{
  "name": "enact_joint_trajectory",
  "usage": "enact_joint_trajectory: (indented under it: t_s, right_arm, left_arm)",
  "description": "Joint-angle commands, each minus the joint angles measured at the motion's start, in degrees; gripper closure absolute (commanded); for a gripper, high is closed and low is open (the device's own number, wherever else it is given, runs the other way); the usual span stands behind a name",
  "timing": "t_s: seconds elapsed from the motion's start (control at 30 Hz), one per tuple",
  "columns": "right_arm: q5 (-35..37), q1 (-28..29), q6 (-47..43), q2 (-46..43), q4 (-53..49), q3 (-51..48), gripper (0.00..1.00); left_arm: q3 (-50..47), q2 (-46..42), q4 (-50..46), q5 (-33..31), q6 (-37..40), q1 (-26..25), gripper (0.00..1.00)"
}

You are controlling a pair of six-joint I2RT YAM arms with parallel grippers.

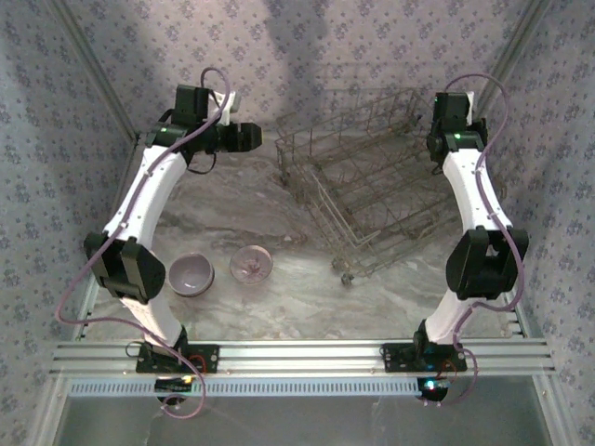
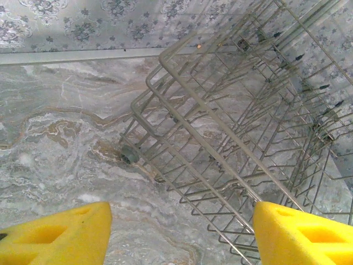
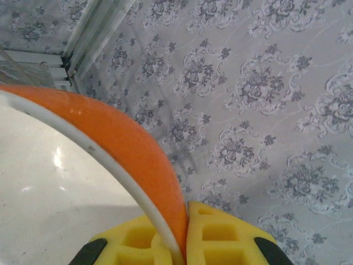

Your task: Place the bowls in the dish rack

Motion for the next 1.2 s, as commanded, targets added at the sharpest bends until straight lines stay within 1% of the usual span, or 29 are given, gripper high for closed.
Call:
enact_joint_trajectory:
  t_s: [0.0,0.07,0.27,0.5,0.7,0.73,0.87,1.07,1.17]
  right_arm:
    - [3.3,-0.3,-5.9,1.9,9.7,-1.1,1.0]
    - [3.9,-0.3,-8.1,3.1,11.9,-1.2,1.0]
    - [4.1,-0.3,-15.0,4.2,23.0,-5.4,1.0]
    - [2.4,-0.7,-22.9,5.6,32.9,-8.5,1.0]
    - [1.7,-2.1,-22.8,6.1,31.8,-8.2,1.0]
    - [1.4,-2.4,-22.8,6.1,31.4,-8.5,1.0]
    - [0.5,-3.4,-23.1,5.2,31.8,-11.1,1.0]
    - [-1.1,-3.9,-27.9,5.4,35.6,-13.8,1.0]
    - [-0.8,-4.4,-29.8,6.1,38.1,-14.3,1.0]
  left_arm:
    - [0.6,0.9,1.2,1.3,1.3,0.8,0.31]
    - [0.6,1.3,1.2,1.3,1.7,1.0,0.31]
    - [0.7,1.9,1.2,1.9,3.8,1.3,0.31]
    - [0.4,2.0,1.2,2.5,4.9,2.2,0.31]
    - [-0.2,2.0,1.2,2.9,5.0,2.4,0.31]
    - [-0.3,1.9,2.9,2.9,5.0,2.4,0.31]
    - [-0.9,1.9,3.8,3.0,4.9,2.5,0.31]
    - [-2.1,1.8,5.6,3.3,3.7,2.6,0.31]
    - [-2.4,1.6,5.4,3.3,3.7,2.6,0.31]
